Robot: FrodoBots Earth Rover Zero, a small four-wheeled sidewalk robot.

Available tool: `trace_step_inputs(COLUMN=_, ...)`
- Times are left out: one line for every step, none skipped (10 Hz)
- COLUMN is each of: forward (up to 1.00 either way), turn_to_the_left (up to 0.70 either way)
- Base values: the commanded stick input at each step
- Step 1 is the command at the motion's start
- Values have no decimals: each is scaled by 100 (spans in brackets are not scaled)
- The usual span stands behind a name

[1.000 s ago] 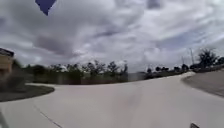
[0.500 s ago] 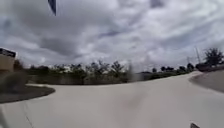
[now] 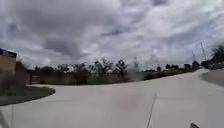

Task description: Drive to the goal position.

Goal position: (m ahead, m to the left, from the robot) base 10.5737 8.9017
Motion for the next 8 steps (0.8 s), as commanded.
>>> trace_step_inputs(forward=69, turn_to_the_left=14)
trace_step_inputs(forward=69, turn_to_the_left=14)
trace_step_inputs(forward=69, turn_to_the_left=14)
trace_step_inputs(forward=69, turn_to_the_left=14)
trace_step_inputs(forward=69, turn_to_the_left=14)
trace_step_inputs(forward=69, turn_to_the_left=14)
trace_step_inputs(forward=69, turn_to_the_left=14)
trace_step_inputs(forward=69, turn_to_the_left=14)
